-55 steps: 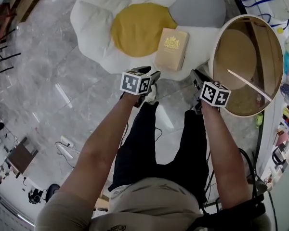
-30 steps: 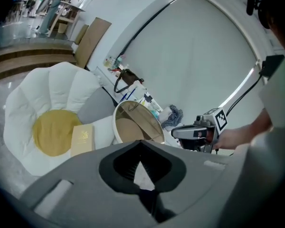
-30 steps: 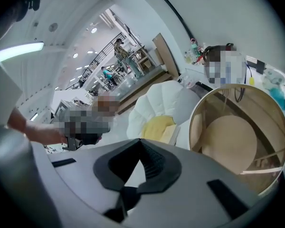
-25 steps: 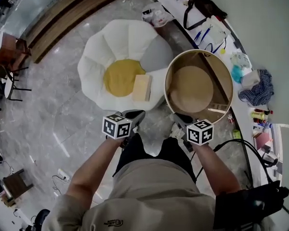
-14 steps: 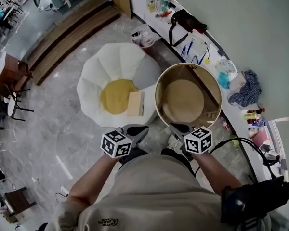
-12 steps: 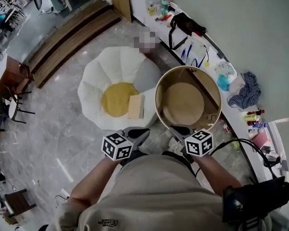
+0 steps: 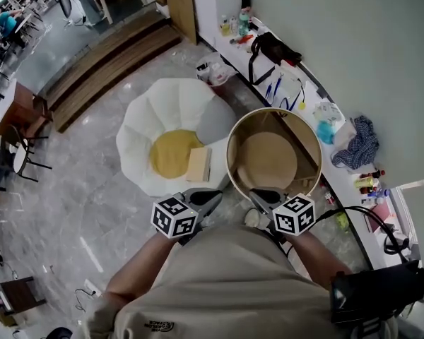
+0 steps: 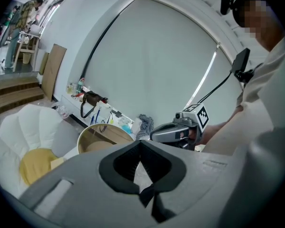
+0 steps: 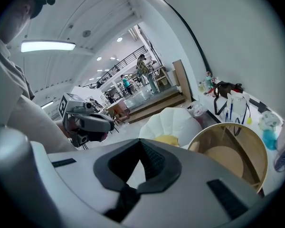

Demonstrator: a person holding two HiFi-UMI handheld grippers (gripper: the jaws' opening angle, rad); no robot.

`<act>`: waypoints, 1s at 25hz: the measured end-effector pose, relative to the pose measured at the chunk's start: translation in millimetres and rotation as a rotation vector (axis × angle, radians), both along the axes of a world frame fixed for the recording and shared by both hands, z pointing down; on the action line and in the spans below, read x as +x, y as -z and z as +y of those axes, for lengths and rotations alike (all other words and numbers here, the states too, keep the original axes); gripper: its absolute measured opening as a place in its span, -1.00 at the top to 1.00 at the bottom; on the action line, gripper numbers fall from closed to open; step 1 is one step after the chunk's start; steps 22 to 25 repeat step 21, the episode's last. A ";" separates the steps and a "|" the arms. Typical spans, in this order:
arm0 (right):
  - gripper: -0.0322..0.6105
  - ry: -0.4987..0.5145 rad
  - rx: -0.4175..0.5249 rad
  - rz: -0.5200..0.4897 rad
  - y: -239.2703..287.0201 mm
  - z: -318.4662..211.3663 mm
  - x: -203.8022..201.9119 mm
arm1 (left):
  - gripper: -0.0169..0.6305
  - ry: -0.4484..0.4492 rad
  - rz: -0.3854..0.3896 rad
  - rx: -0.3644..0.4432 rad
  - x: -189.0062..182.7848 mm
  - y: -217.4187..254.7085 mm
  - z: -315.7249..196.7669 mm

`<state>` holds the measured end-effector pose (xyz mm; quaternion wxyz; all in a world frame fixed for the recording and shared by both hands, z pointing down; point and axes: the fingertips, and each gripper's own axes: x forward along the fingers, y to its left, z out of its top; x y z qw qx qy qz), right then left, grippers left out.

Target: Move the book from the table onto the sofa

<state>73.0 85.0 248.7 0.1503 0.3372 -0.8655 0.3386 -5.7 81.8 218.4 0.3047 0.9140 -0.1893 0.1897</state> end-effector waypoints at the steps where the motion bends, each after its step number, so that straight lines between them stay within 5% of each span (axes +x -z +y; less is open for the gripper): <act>1: 0.86 0.003 0.001 0.000 0.5 -0.4 -1.0 | 0.92 0.005 0.002 -0.001 -0.2 -0.3 -0.7; 25: 0.86 0.052 -0.009 0.036 -8.2 -22.8 -55.1 | 0.92 0.082 0.008 -0.016 -55.1 -14.0 -27.7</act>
